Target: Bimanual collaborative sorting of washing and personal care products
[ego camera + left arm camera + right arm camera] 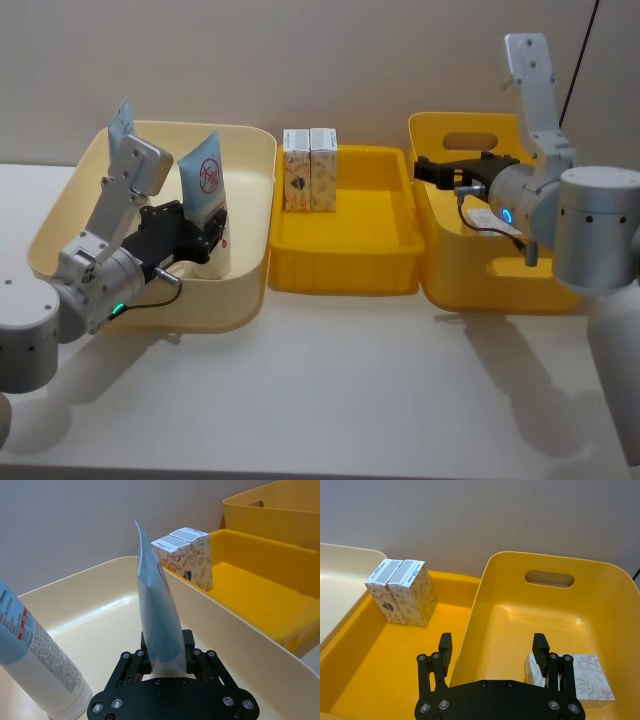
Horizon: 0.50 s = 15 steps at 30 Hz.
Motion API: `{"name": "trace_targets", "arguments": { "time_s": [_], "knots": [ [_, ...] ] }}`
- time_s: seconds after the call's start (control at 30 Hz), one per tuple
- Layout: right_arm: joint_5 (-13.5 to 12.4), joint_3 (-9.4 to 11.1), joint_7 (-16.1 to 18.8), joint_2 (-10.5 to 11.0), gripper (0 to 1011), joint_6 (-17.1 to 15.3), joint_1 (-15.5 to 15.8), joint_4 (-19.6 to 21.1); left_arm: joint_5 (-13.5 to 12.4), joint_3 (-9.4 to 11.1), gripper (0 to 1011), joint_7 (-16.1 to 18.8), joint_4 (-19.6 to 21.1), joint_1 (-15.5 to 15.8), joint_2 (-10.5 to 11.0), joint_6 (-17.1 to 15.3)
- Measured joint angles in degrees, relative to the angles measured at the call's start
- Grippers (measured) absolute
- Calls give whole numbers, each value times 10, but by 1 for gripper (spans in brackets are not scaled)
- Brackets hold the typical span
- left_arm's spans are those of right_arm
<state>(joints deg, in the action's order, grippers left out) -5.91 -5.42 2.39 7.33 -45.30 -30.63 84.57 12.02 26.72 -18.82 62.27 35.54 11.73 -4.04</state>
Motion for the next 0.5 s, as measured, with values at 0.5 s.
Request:
{"name": "trace_targets", "arguments": {
  "time_s": [0.5],
  "knots": [
    [0,0,0,0,1001,0,0,0,0,0,353,0,0,0,0,0]
  ]
}}
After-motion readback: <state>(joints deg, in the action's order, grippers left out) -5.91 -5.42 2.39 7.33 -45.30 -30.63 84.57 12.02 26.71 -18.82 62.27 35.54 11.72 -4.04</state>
